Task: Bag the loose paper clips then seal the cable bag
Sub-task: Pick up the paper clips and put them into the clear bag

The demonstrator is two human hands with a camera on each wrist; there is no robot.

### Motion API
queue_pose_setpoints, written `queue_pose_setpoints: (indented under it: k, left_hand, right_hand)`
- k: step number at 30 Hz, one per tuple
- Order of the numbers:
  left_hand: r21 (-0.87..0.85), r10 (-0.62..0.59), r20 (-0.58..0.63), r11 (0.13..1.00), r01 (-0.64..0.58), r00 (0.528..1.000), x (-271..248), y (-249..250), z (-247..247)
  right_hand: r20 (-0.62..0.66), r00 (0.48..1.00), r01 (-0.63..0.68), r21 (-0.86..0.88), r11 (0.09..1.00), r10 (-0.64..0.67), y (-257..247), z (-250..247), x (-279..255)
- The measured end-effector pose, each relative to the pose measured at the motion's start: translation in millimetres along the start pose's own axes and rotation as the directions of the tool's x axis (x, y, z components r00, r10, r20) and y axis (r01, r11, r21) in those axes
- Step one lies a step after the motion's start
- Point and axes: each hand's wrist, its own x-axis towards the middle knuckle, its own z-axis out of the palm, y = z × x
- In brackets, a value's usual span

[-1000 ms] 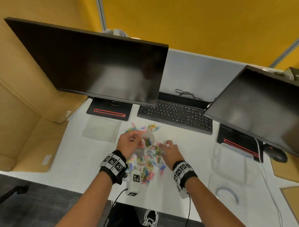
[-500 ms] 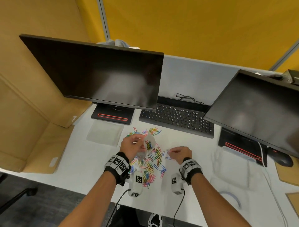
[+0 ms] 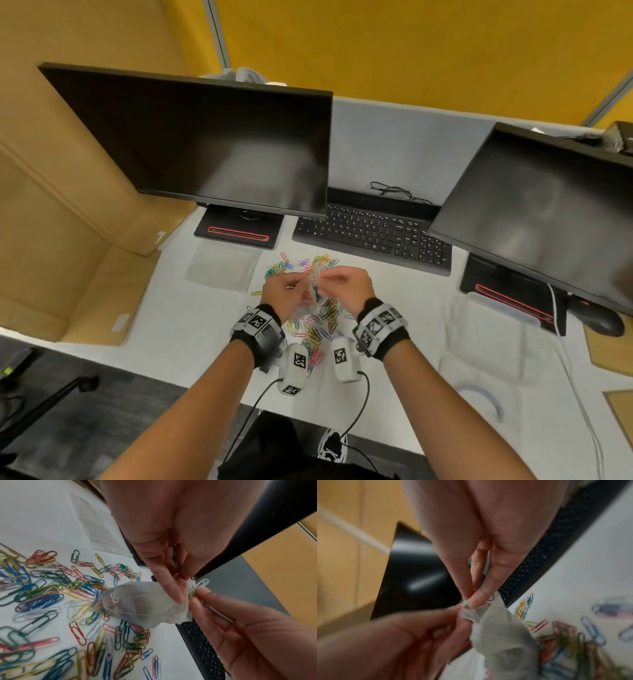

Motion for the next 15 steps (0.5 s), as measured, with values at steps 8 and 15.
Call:
queue_pose_setpoints:
  k: [8, 15]
  left_hand:
    - [-0.004, 0.02, 0.025, 1.0, -0.02, 0.999, 7, -5, -15]
    - [-0.118, 0.009, 0.012, 0.993, -0.008, 1.0, 3, -6, -40]
  right_hand:
    - [-0.263, 0.962, -0.002, -0.277, 0.961, -0.074, 31, -40, 3]
    - [-0.13, 0.988, -0.157, -0.794, 0.587, 0.088, 110, -3, -29]
